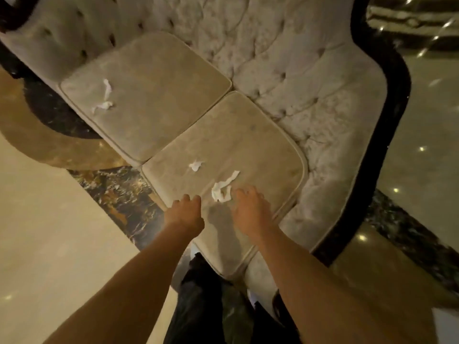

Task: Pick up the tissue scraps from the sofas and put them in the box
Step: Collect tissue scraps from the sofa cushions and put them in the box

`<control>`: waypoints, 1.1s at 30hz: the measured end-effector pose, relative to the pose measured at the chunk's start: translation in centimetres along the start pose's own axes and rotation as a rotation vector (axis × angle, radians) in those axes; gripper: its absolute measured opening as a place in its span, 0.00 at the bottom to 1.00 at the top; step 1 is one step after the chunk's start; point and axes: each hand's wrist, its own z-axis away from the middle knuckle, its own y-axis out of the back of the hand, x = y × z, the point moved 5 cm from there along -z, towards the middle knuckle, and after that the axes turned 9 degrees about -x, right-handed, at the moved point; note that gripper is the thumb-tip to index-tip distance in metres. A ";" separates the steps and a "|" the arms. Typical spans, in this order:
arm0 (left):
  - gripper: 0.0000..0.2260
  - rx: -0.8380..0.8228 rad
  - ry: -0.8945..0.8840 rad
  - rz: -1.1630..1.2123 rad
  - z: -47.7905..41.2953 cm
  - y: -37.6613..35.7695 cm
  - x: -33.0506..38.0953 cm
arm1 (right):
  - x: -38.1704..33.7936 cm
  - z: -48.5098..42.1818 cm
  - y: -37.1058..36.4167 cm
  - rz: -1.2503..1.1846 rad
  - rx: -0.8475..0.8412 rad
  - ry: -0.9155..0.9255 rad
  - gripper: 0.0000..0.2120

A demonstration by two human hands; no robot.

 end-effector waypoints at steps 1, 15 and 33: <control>0.17 -0.023 -0.021 0.012 -2.3 0.4 -0.2 | 0.1 -1.7 -0.7 -0.028 -0.017 -0.036 0.20; 0.31 0.026 -0.115 -0.010 -30.8 -7.1 -5.1 | 2.9 -21.9 -16.5 -0.253 -0.099 -0.252 0.29; 0.13 0.107 -0.467 0.020 -9.4 -6.9 3.1 | 5.1 -2.0 -10.4 -0.339 0.151 -0.355 0.21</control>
